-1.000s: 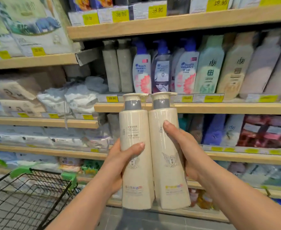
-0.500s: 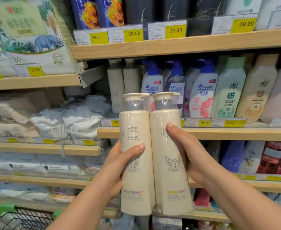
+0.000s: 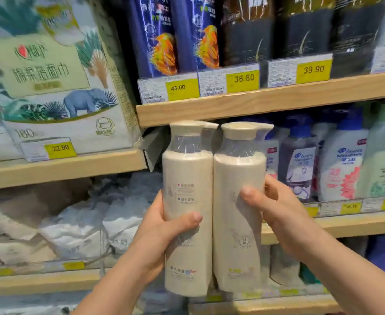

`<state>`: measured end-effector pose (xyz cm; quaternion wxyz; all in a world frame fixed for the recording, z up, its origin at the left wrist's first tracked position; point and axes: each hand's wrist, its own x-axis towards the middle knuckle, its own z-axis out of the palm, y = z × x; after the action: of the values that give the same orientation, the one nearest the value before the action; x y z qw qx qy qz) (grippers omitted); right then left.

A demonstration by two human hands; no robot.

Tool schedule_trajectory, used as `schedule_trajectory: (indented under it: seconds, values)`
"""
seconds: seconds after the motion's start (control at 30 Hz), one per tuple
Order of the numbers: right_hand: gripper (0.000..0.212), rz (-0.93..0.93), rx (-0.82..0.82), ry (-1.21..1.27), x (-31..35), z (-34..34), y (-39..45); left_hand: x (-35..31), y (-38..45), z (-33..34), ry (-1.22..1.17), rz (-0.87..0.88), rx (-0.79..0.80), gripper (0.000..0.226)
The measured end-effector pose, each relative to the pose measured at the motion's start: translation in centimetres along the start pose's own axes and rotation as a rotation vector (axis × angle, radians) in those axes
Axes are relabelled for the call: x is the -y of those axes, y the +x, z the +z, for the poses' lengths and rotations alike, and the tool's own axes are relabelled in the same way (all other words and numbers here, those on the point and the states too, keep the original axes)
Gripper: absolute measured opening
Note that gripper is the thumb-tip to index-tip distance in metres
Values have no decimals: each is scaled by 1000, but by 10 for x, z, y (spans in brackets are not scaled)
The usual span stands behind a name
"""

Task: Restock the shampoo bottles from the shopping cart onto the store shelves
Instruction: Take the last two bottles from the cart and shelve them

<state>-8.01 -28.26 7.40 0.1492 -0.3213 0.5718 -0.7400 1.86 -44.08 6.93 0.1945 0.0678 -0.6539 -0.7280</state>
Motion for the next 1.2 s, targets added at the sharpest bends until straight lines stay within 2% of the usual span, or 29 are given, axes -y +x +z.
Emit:
schedule_trajectory:
  seconds: [0.13, 0.2, 0.3, 0.4, 0.47, 0.53, 0.6, 0.67, 0.73, 0.8, 0.93, 1.1, 1.2]
  values:
    - [74, -128, 32, -33, -2, 5, 10, -3, 13, -15, 56, 109, -4, 71]
    - [68, -186, 83, -56, 4, 5, 12, -8, 15, -18, 91, 175, -1, 74]
    - [58, -297, 124, -67, 18, 3, 18, -24, 17, -25, 158, 278, 43, 98]
    - [54, -419, 110, -66, 33, -3, 25, -40, 25, -33, 261, 323, 73, 112]
    - [55, -481, 70, -110, 42, -6, 29, -48, 32, -35, 327, 362, 46, 111]
    - [51, -505, 38, -149, 47, -9, 31, -53, 36, -32, 365, 379, 10, 90]
    - [52, -500, 83, -179, 51, -7, 33, -52, 36, -27, 370, 376, -28, 61]
    - [69, -481, 161, -221, 49, -3, 36, -45, 36, -24, 372, 368, -48, 48]
    - [77, -442, 207, -230, 43, 0, 39, -34, 35, -22, 349, 356, -57, 57]
    - [69, -402, 208, -202, 34, 1, 41, -22, 37, -20, 306, 335, -76, 69]
    - [62, -305, 187, -219, 15, -1, 46, -2, 46, -19, 260, 295, -57, 74]
    - [58, -228, 176, -263, -1, -10, 54, 20, 62, -28, 322, 273, -113, 73]
    - [58, -200, 159, -257, -8, -11, 61, 24, 68, -30, 337, 235, -96, 85]
